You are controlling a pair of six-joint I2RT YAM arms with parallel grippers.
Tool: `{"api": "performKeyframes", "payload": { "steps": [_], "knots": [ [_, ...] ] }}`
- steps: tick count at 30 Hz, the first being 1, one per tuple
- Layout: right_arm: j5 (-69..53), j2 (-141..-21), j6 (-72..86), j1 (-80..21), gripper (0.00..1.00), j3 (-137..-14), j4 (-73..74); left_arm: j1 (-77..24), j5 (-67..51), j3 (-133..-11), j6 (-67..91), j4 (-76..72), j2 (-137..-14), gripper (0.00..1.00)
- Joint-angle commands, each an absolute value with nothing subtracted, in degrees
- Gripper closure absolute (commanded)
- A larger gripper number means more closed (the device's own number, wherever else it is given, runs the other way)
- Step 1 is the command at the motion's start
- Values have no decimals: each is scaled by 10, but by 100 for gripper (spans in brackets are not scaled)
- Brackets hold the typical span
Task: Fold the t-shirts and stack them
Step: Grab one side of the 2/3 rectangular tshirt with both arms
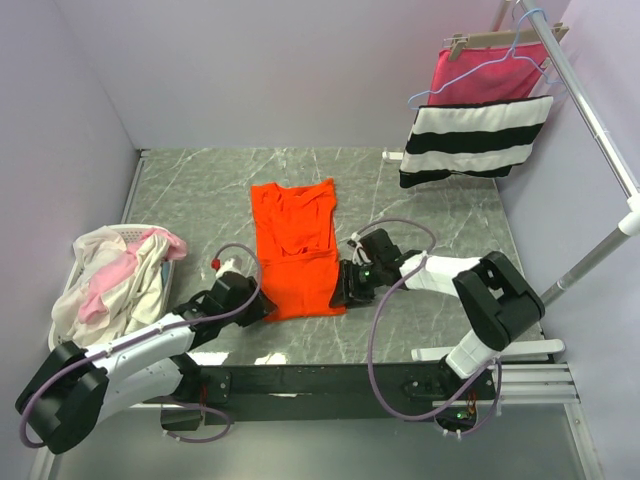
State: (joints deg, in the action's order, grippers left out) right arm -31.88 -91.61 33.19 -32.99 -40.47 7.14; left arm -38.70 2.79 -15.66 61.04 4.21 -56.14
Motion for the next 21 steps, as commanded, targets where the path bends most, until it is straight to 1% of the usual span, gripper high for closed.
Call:
{"api": "performKeyframes", "payload": {
  "steps": [1, 3, 4, 5, 7, 13, 17, 21],
  "knots": [
    [-297, -959, 330, -338, 64, -392, 73, -388, 12, -139, 603, 88, -577, 78],
    [-294, -963, 329, -338, 76, -399, 69, -389, 16, -142, 602, 90, -584, 99],
    [-293, -966, 327, -338, 86, -403, 69, -388, 18, -147, 600, 92, -587, 99],
    [-293, -964, 323, -338, 92, -412, 72, -389, 18, -150, 597, 93, -590, 99],
    [-297, -954, 321, -337, 100, -415, 69, -389, 27, -164, 594, 108, -590, 99],
    [-319, -895, 318, -338, 100, -385, 70, -391, 48, -200, 577, 174, -543, 99],
    [-336, -852, 321, -339, 100, -347, 83, -394, 37, -205, 580, 217, -493, 99],
    [-342, -803, 320, -341, 100, -330, 103, -399, 25, -203, 591, 227, -457, 99]
  ]
}}
